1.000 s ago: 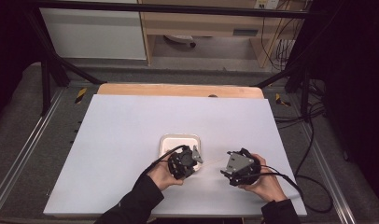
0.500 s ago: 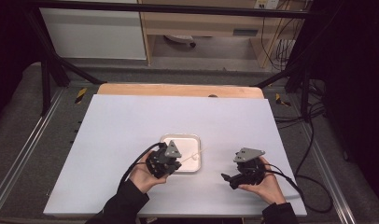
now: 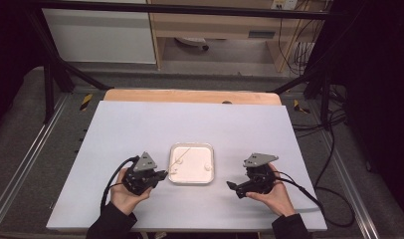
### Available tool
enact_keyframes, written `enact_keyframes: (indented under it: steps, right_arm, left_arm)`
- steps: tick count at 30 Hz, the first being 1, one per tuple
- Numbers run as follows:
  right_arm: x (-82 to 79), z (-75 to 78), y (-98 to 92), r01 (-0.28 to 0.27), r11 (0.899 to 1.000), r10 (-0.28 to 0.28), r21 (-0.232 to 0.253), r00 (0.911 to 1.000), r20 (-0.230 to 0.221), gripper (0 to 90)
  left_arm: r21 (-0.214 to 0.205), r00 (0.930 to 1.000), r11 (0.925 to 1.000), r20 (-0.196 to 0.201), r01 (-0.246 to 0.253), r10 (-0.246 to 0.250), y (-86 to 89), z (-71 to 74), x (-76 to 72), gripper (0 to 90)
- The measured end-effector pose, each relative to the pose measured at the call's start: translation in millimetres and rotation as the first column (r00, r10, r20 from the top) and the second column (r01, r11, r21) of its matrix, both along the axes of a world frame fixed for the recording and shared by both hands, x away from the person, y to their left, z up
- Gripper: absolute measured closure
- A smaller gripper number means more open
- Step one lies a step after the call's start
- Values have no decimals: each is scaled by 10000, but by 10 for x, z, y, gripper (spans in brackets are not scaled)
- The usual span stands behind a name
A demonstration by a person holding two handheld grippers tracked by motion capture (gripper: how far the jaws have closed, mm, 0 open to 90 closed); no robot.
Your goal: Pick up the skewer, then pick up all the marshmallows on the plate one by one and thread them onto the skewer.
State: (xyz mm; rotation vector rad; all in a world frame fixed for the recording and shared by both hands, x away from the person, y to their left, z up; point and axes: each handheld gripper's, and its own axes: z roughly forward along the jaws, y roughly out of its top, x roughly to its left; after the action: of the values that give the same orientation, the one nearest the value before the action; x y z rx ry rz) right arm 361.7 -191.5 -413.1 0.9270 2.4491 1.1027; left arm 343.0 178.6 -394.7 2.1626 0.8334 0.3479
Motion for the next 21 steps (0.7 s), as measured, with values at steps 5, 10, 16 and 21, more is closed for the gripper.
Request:
enact_keyframes:
  steps: [5, 10, 16, 21]
  right_arm:
    - [44, 23, 143, -101, 9999, 101, 61, 9999, -59, 9]
    - [92, 23, 278, -78, 9998, 80, 191, 9999, -118, 9]
    - [157, 20, 450, 44, 9994, -37, 338, 9998, -207, 9]
    - [247, 26, 602, 156, 9986, -147, 502, 9997, -183, 9]
  left_arm:
    - [-294, 9992, 9988, 96, -396, 398, 183, -59, -49, 889]
    - [-552, 9984, 9969, 65, -552, 556, 324, -111, -79, 889]
    - [-646, 9967, 9948, 130, -793, 803, 427, -173, -117, 889]
    - [-798, 9953, 9928, 297, -895, 922, 482, -185, -155, 889]
